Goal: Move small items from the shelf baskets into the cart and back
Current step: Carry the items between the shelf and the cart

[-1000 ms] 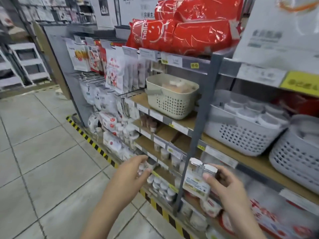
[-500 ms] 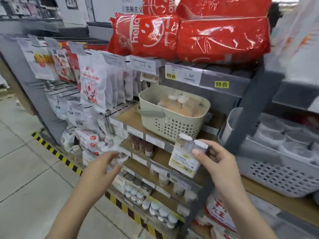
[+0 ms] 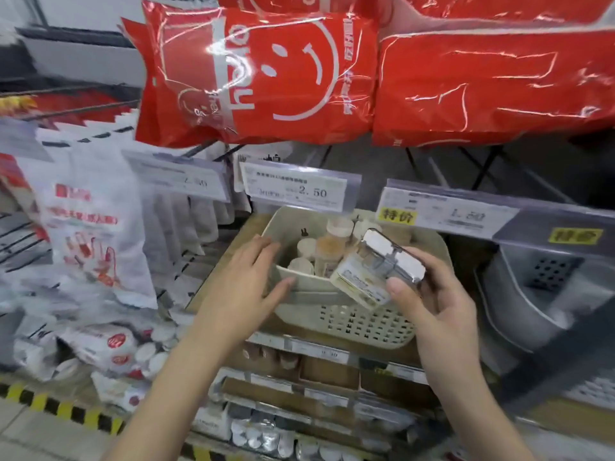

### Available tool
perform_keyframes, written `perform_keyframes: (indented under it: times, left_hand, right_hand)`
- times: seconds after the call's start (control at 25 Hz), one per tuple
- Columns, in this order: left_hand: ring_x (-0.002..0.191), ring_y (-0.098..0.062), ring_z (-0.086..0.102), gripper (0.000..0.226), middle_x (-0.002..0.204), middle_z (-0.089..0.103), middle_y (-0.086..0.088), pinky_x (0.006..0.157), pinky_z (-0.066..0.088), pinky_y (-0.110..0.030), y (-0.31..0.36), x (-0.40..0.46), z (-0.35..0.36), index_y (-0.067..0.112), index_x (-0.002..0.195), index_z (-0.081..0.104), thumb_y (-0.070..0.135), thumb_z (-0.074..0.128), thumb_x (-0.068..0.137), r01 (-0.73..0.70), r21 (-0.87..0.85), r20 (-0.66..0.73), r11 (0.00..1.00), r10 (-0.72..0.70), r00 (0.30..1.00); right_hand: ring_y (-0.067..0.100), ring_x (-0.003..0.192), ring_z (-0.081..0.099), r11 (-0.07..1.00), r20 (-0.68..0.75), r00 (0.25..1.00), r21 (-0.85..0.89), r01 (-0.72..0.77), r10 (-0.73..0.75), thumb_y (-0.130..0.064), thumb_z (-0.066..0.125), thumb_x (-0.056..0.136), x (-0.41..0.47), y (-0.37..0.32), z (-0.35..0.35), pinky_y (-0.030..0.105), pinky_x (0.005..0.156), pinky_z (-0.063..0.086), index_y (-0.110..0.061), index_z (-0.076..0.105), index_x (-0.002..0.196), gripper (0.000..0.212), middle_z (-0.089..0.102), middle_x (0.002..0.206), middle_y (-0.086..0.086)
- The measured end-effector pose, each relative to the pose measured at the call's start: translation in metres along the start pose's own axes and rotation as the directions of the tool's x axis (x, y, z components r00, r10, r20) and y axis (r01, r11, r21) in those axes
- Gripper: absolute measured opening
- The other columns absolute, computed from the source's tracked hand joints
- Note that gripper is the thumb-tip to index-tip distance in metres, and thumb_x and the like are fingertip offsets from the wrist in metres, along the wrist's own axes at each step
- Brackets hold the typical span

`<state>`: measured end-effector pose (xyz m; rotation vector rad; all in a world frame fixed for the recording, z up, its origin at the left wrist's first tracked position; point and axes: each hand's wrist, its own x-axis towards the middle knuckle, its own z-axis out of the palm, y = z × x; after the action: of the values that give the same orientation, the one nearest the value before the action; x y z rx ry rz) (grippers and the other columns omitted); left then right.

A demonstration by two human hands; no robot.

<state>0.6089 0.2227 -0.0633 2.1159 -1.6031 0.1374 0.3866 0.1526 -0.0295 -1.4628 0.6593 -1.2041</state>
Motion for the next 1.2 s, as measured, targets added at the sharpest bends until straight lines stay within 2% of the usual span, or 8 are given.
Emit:
perform_keyframes:
  times: [0.2,0.52,0.6,0.68,0.8,0.92,1.04,1.2]
  left_hand:
    - [0.143,-0.012,0.018,0.077,0.145,0.041,0.003,0.113,0.025,-0.032,-0.022,0.014,0.014,0.017,0.134,0.048,0.071,0.022,0.085,-0.082,-0.099,0.003,0.992,0.082,0.997]
    - [0.135,-0.016,0.034,0.061,0.137,0.049,0.004,0.110,0.010,-0.013,-0.030,0.018,0.018,0.017,0.126,0.056,0.062,0.033,0.090,-0.146,-0.141,-0.068,0.979,0.137,0.988]
    - [0.135,-0.017,0.035,0.059,0.137,0.049,0.004,0.109,0.013,-0.014,-0.032,0.019,0.020,0.017,0.126,0.056,0.059,0.037,0.090,-0.159,-0.154,-0.084,0.975,0.147,0.986]
    - [0.135,-0.017,0.035,0.058,0.137,0.049,0.005,0.109,0.015,-0.016,-0.034,0.019,0.022,0.017,0.127,0.056,0.058,0.039,0.089,-0.164,-0.170,-0.099,0.972,0.149,0.984]
    - [0.136,-0.018,0.034,0.058,0.137,0.048,0.005,0.110,0.017,-0.018,-0.036,0.020,0.025,0.017,0.127,0.055,0.057,0.041,0.089,-0.179,-0.202,-0.111,0.963,0.159,0.981]
    - [0.137,-0.018,0.033,0.059,0.137,0.048,0.003,0.111,0.025,-0.028,-0.036,0.019,0.026,0.016,0.128,0.055,0.057,0.040,0.089,-0.178,-0.206,-0.108,0.962,0.159,0.981]
    - [0.137,-0.018,0.032,0.058,0.133,0.052,0.000,0.111,0.028,-0.034,-0.034,0.020,0.022,0.013,0.123,0.058,0.055,0.041,0.088,-0.186,-0.155,-0.097,0.970,0.173,0.980]
    - [0.130,-0.017,0.043,0.058,0.121,0.063,0.000,0.115,0.019,-0.039,-0.030,0.027,0.011,0.014,0.117,0.064,0.058,0.041,0.087,-0.259,-0.098,-0.030,0.961,0.257,0.966]
  right_hand:
    - [0.007,0.101,0.065,1.000,-0.054,0.999,-0.017,0.006,-0.007,-0.024,0.070,0.077,0.025,0.005,0.019,0.019,0.081,0.052,-0.022,0.061,0.108,0.032,0.070,0.105,-0.011]
    - [-0.002,0.095,0.065,0.988,0.055,0.997,-0.144,-0.051,0.059,-0.004,0.069,0.080,0.058,0.020,0.054,0.009,0.077,0.048,-0.015,0.062,0.110,0.033,0.072,0.098,-0.014]
    - [-0.003,0.093,0.065,0.970,0.112,0.986,-0.227,-0.093,0.121,-0.003,0.071,0.079,0.060,0.021,0.053,0.011,0.076,0.049,-0.026,0.061,0.101,0.033,0.070,0.097,-0.022]
    - [0.001,0.090,0.066,0.931,0.173,0.965,-0.340,-0.131,0.199,-0.003,0.074,0.076,0.063,0.020,0.050,0.016,0.077,0.052,-0.030,0.061,0.096,0.036,0.070,0.096,-0.015]
    - [-0.002,0.087,0.063,0.809,0.253,0.929,-0.582,-0.077,0.270,-0.011,0.078,0.073,0.063,0.019,0.046,0.014,0.074,0.049,-0.029,0.063,0.097,0.033,0.068,0.096,-0.010]
    - [-0.007,0.080,0.059,0.741,0.298,0.911,-0.671,-0.011,0.284,-0.016,0.077,0.074,0.064,0.014,0.043,0.010,0.068,0.043,-0.029,0.062,0.096,0.029,0.066,0.092,-0.014]
    - [-0.006,0.096,0.057,0.682,0.350,0.880,-0.730,0.041,0.322,-0.024,0.072,0.080,0.067,0.013,0.036,0.012,0.080,0.045,-0.036,0.062,0.107,0.031,0.063,0.105,-0.018]
    - [0.000,0.106,0.056,0.656,0.400,0.844,-0.750,0.078,0.358,-0.029,0.069,0.084,0.070,0.014,0.030,0.028,0.093,0.047,-0.033,0.061,0.121,0.038,0.060,0.116,-0.018]
